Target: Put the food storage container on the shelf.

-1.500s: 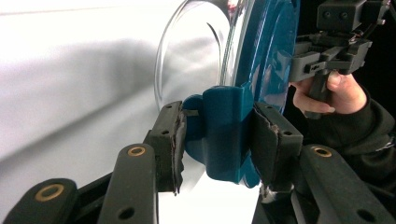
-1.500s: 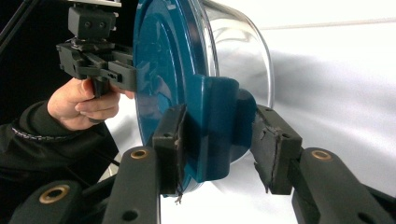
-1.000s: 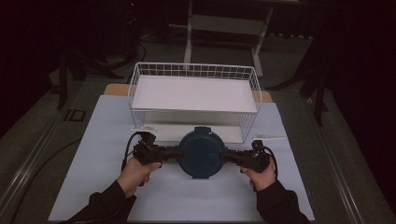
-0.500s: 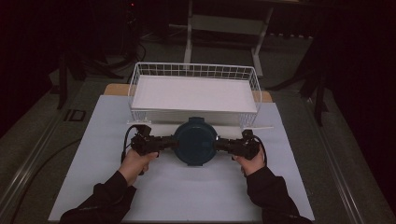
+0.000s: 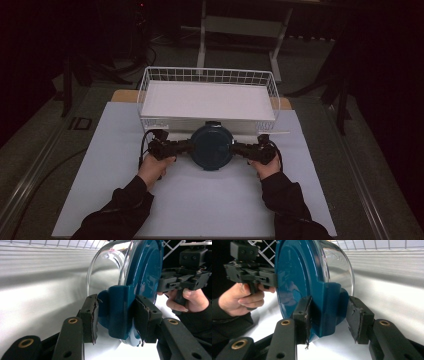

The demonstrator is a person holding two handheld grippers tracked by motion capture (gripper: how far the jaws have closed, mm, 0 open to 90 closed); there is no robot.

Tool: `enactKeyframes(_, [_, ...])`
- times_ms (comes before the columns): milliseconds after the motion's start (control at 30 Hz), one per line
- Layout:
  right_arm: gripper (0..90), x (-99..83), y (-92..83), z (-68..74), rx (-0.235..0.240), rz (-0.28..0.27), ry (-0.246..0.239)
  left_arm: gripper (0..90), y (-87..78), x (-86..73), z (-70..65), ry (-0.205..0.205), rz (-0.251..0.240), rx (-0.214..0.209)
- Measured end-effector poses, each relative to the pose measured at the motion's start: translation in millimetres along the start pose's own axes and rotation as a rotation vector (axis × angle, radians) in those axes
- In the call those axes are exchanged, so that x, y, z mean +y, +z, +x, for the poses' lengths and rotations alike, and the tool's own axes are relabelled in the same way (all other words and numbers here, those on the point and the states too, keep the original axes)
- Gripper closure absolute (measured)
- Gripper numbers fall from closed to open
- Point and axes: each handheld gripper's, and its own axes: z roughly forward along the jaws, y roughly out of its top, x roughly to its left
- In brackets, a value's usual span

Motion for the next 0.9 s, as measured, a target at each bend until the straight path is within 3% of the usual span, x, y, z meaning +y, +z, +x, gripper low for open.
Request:
enactKeyframes(433, [55.4,1.5,6.7,-7.4,0.005,0.004,0.030,55.7,2.3,4.8,5.5,-0.047,0.007,-0.008])
enactKeyframes(467, [55.2,1.0,6.8,-8.2,0.006,0.002,0.038,55.5,2.5,5.4,7.4,-0.029,0.002,0.004])
enactKeyframes(700, [52.4,0.3,8.2,-12.5,0.017,-0.001,0.060,53.5,4.8,5.6,10.7,-0.047,-0.012,0.012])
enactKeyframes(733, [51.5,0.7,8.2,-11.2,0.000,-0.002,0.054,52.5,6.6,5.6,11.9,-0.052,-0.008,0.011])
enactKeyframes(767, [50.9,1.9,8.2,-9.9,-0.019,-0.001,0.048,51.7,7.7,4.9,12.9,-0.083,-0.009,-0.006])
enactKeyframes(833, [50.3,3.4,8.4,-9.6,-0.029,-0.001,0.044,49.9,8.4,4.3,13.2,-0.084,-0.017,-0.002])
enactKeyframes(867, [50.8,5.4,8.8,-8.2,-0.050,-0.012,0.030,48.9,9.3,4.7,13.0,-0.057,-0.025,0.023])
enactKeyframes(900, [51.2,6.0,8.7,-7.7,-0.056,-0.014,0.032,48.5,9.3,4.7,13.0,-0.057,-0.025,0.023])
